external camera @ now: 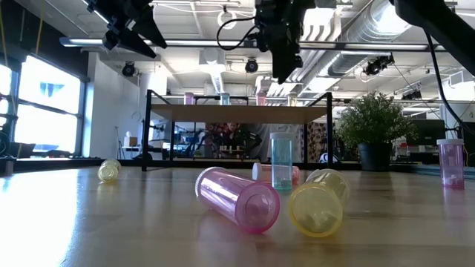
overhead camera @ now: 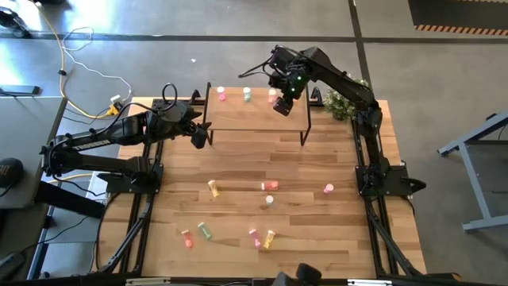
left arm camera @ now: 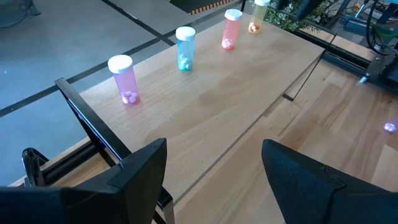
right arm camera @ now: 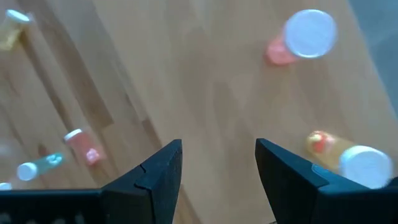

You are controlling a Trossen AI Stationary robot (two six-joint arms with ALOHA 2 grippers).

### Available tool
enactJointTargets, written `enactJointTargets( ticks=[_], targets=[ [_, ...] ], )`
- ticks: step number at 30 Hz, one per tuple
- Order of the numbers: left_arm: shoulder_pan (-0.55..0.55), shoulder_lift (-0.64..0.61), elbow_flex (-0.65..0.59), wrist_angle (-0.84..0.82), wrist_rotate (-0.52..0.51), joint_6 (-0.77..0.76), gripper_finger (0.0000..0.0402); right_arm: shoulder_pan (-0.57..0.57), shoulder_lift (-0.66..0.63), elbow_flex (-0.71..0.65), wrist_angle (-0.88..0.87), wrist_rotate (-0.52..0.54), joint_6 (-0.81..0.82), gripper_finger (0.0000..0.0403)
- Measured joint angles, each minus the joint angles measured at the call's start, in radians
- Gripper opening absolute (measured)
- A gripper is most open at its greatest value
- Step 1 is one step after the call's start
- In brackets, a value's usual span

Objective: Pick and place medicine bottles onto shelf by color
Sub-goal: Put the top pink pill bottle on the shelf aligned with the other pink pill bottle

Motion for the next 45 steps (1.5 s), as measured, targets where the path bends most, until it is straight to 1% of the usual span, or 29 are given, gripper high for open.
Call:
enactJointTargets(
  ticks=[5,8,10,13,18,21,25,30,32,40,45],
  targets=[
    [0.0,0.0,0.0,0.0,0.0,0.0,0.0255,0.055,-0.059,-0.035,0.002,0.002,0.038,0.0195],
    [0.0,0.0,0.0,0.001,0.0,0.0,0.0255,0.093,-0.114,-0.108,0.004,0.052,0.065,0.0195],
    [0.0,0.0,0.0,0.001,0.0,0.0,0.0255,0.117,-0.166,-0.192,0.02,0.078,0.09,0.0195],
    [0.0,0.0,0.0,0.001,0.0,0.0,0.0255,0.148,-0.267,-0.367,0.093,0.085,0.158,0.0195],
    [0.0,0.0,0.0,0.002,0.006,0.0,0.0255,0.201,-0.461,-0.646,0.23,0.087,0.356,0.0195],
    [0.0,0.0,0.0,0.001,0.022,0.0,0.0255,0.247,-0.563,-0.763,0.272,0.12,0.493,0.0195],
    [0.0,0.0,0.0,0.001,0.022,0.001,0.0255,0.332,-0.687,-0.885,0.311,0.21,0.667,0.0195],
    [0.0,0.0,0.0,0.001,0.023,0.001,0.0255,0.448,-0.807,-1.005,0.328,0.316,0.883,0.0195],
    [0.0,0.0,0.0,0.001,0.023,0.0,0.0255,0.488,-0.843,-1.043,0.327,0.343,0.964,0.0195],
    [0.0,0.0,0.0,0.001,0.042,0.001,0.0255,0.623,-0.934,-1.155,0.324,0.35,1.228,0.0195],
    [-0.001,0.0,0.0,0.001,0.059,0.001,0.0255,0.695,-0.942,-1.192,0.316,0.35,1.326,0.0195]
  ],
)
